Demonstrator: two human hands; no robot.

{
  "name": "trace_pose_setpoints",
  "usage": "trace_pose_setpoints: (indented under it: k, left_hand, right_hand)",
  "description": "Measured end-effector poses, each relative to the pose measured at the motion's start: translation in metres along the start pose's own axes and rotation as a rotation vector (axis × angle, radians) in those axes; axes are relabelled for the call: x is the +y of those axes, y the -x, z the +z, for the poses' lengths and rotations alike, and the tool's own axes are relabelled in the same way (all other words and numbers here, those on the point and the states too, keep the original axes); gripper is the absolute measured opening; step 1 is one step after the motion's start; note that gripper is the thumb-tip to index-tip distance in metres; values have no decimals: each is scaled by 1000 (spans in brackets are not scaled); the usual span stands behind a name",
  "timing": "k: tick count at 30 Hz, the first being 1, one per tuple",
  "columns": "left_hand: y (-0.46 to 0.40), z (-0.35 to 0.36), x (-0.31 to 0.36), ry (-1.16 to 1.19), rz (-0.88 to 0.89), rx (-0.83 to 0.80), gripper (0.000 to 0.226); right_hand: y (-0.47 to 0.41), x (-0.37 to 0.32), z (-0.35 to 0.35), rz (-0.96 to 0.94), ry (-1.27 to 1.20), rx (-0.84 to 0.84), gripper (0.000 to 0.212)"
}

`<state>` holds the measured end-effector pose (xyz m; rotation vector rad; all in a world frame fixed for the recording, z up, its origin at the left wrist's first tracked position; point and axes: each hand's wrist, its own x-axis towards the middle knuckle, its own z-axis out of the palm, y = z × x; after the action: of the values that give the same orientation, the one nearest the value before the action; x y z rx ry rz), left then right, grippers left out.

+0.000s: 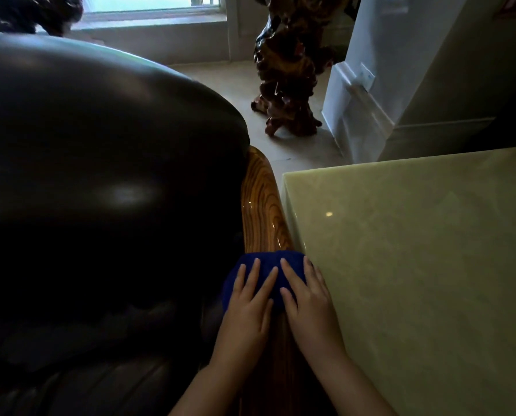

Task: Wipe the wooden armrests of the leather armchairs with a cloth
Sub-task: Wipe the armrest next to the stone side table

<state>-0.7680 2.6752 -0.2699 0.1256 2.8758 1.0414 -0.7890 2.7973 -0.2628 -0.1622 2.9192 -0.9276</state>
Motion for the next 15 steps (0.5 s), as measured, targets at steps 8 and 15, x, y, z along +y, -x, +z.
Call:
trace_pose_setpoints:
  k: [8, 15]
  left_hand:
    - [-65, -30, -3, 72, -49, 20, 50]
    - [-75, -30, -10, -18, -6, 14, 53]
  right_hand:
    - [-75, -11, -5, -15, -105, -12, 50]
    - [-84, -2, -12, -2, -190, -65, 54]
